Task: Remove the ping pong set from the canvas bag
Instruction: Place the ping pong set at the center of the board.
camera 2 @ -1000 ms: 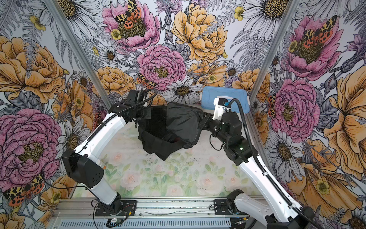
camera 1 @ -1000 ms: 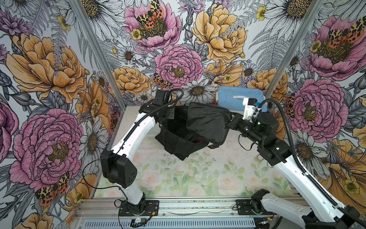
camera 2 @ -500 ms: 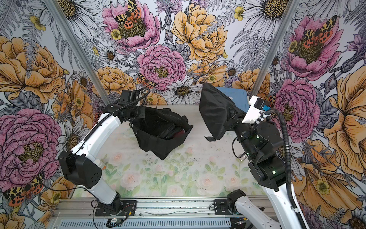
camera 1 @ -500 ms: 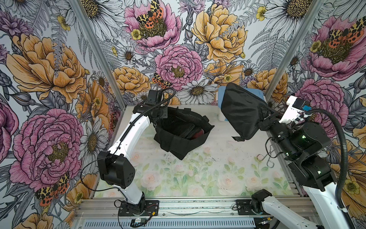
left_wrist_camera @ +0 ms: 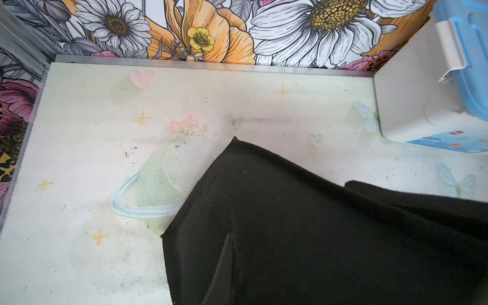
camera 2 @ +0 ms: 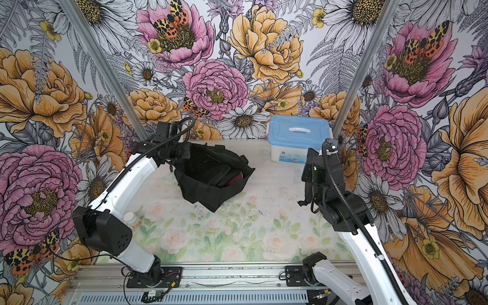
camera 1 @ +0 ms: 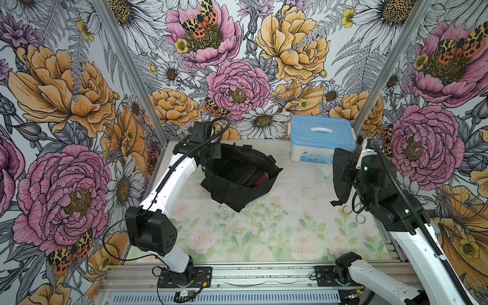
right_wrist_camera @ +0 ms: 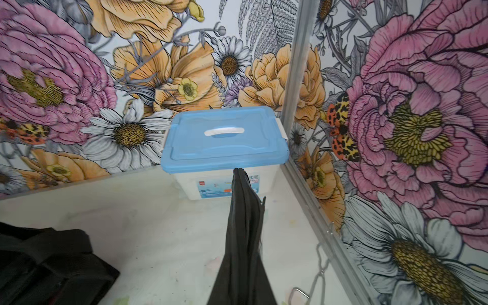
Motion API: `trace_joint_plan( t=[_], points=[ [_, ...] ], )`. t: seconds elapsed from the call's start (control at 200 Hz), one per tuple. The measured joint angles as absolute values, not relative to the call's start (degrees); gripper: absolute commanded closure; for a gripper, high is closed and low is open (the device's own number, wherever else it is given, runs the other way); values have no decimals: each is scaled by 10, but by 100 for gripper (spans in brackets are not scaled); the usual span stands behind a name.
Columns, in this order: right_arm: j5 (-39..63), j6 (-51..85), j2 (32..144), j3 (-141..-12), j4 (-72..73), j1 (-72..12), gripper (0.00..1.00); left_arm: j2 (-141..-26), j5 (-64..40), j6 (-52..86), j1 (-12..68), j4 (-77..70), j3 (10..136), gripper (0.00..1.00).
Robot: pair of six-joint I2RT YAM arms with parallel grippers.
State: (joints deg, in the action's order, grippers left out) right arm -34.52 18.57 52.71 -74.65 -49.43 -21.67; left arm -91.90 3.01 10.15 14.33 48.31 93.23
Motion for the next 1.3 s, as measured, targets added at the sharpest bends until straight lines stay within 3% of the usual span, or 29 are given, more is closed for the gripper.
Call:
trace_joint_plan(
  t=[0.65, 1.301],
  points=[
    [-542, 182, 759, -674, -528, -217, 100, -911, 1, 102, 140, 470, 919, 100],
    [-544, 194, 965, -692, -491, -276, 100, -903, -2, 101, 122, 471, 916, 100]
  ],
)
